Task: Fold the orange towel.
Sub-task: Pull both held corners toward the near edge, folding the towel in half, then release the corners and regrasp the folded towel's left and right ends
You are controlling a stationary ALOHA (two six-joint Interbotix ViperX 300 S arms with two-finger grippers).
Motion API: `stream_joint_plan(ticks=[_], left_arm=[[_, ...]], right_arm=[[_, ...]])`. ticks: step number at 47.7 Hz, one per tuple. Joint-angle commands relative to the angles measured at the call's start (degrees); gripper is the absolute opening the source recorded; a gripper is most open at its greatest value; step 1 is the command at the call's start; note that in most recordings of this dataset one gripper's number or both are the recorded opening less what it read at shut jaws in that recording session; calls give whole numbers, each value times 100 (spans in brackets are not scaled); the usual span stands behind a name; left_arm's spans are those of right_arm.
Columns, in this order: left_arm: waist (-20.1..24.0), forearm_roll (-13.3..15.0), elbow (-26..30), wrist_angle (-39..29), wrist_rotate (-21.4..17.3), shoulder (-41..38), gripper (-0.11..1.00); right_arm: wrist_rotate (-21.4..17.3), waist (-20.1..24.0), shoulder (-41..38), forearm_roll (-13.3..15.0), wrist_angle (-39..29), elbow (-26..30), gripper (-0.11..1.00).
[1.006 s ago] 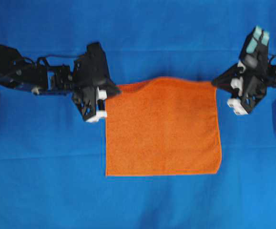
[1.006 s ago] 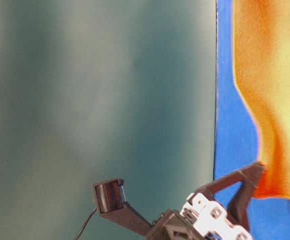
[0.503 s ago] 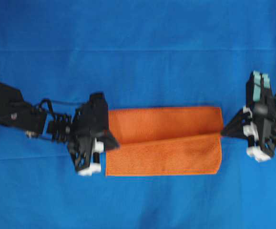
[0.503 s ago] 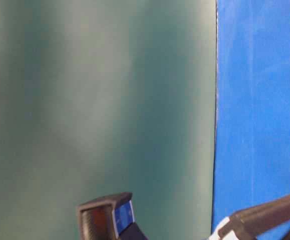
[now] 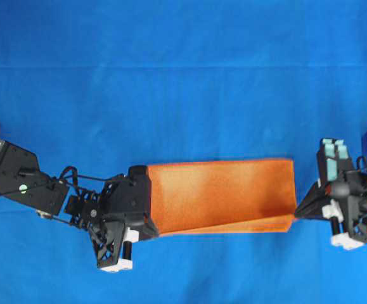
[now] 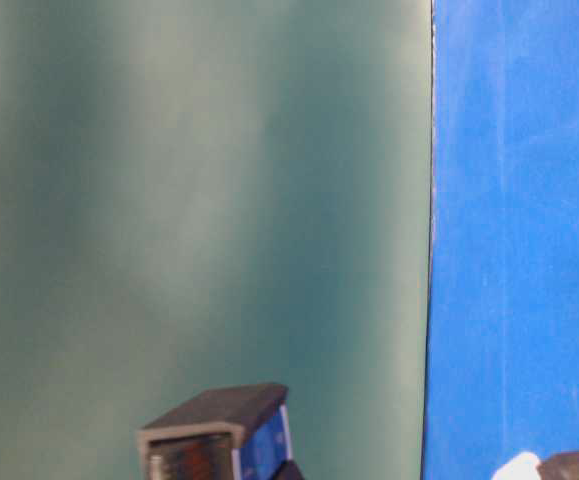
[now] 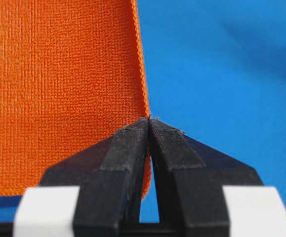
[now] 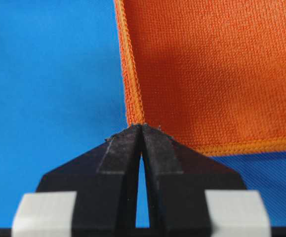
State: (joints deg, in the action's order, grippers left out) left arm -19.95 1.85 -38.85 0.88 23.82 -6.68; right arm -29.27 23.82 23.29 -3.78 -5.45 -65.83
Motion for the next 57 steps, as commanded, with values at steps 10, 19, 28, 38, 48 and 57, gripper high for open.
stream_joint_plan(ticks=[10,19,28,38,48,57], left_arm=[[-53,-18,18,-123,-35,35,3],[-53,-18,62,-88,-35,-9,3],[-53,-18,70,-44,-35,-18,17],[18,-18,105,-44,-62,26,62],[281,-35,26,-369,-158,448,64],[756,-35,-79,-510,-571,633,64]], right_arm=[[-9,53,-439,-18,18,281,1],[-9,97,-536,-18,9,334,1],[-18,105,-536,-35,9,343,3],[-18,97,-475,-53,-9,343,54],[0,-97,-26,35,-105,325,61],[35,-896,229,466,-387,272,62]])
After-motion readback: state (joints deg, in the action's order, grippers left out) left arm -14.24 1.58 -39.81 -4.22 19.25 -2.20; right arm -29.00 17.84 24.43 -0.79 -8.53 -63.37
